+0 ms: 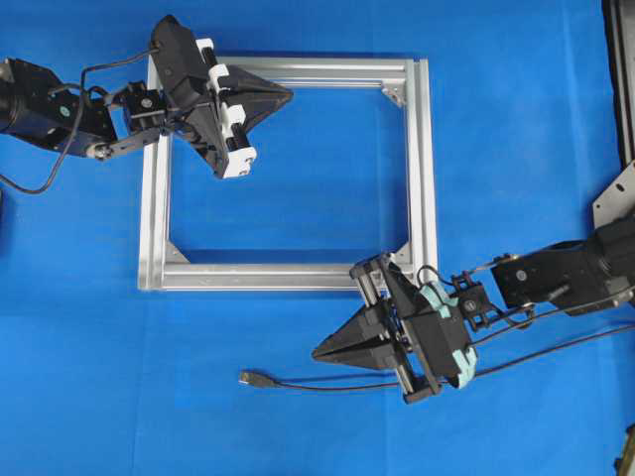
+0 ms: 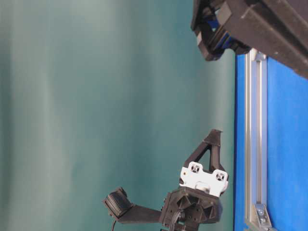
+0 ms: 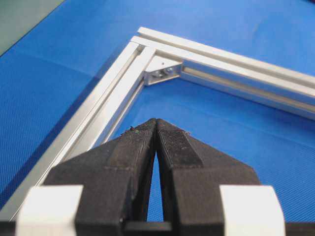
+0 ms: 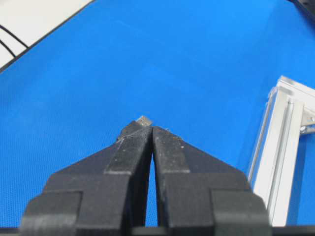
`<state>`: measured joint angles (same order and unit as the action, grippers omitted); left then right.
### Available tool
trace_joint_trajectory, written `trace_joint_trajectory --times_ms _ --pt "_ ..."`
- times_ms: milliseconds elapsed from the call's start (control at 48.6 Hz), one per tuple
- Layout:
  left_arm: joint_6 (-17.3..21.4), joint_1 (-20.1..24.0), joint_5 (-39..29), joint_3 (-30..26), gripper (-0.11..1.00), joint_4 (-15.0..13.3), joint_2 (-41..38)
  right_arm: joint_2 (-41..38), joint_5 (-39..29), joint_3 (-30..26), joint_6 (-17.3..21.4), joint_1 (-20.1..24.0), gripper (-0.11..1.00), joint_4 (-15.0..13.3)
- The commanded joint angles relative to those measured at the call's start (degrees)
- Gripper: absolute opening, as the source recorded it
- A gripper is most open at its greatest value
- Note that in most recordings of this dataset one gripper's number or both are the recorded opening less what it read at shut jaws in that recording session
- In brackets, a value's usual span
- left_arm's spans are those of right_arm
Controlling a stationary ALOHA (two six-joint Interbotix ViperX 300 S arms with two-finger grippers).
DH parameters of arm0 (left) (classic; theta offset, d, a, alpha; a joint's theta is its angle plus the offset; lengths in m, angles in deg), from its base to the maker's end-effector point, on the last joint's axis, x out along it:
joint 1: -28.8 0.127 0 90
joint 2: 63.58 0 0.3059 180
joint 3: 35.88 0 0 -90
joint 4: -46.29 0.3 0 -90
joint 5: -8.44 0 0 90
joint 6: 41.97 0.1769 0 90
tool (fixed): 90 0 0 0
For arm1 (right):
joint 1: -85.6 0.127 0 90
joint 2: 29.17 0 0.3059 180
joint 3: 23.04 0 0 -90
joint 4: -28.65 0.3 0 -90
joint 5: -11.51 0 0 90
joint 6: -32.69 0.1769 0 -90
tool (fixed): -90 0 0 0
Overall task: Insert the wire through the string loop located on the right side.
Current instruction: 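Move the right gripper down to the black USB cable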
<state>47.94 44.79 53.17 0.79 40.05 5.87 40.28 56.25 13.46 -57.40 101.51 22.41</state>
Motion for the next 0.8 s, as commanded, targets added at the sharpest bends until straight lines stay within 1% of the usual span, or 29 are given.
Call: trace_joint_trajectory --times_ms 0,41,103,164,308,391,514,576,637,699,781 --pt "-0.3 0.3 -1.6 -0.4 0.00 1.1 2.0 2.8 0.3 -1.2 0.4 0.9 0.00 0.1" --pt "-0.3 0.4 -2.3 -0.4 0.00 1.1 2.1 3.3 -0.8 -1.5 0.4 1.5 -0.01 0.1" --pt "-0.4 0.4 -2.8 -0.3 0.00 1.1 2.1 3.9 -2.5 -1.9 0.5 2.2 -0.05 0.2" --pt "-0.4 0.4 -2.8 -0.3 0.00 1.2 2.1 4.1 -4.3 -2.5 0.9 2.9 -0.06 0.5" --pt "-0.4 0.4 -3.0 -0.4 0.00 1.3 2.2 4.4 -7.7 -3.5 4.3 3.8 -0.05 1.9" --pt "-0.4 0.4 -2.9 -0.5 0.00 1.3 2.2 4.4 -9.4 -4.2 6.8 4.3 -0.05 1.9" --pt "-0.4 0.4 -2.9 -0.6 0.00 1.3 2.2 4.4 -11.0 -5.1 8.4 5.1 -0.03 2.0" --pt "-0.4 0.4 -2.9 -0.7 0.00 1.3 2.2 4.4 -11.0 -5.3 8.4 5.3 0.01 2.2" --pt "-0.4 0.4 -3.0 -0.7 0.00 1.3 2.3 4.4 -11.0 -5.4 8.6 5.4 0.08 2.6" --pt "-0.4 0.4 -3.0 -0.7 0.00 1.3 2.5 4.4 -11.3 -5.5 8.6 5.4 0.21 3.5" --pt "-0.4 0.4 -3.1 -0.6 0.00 1.3 2.8 4.4 -12.0 -5.7 8.4 5.4 0.43 4.9"
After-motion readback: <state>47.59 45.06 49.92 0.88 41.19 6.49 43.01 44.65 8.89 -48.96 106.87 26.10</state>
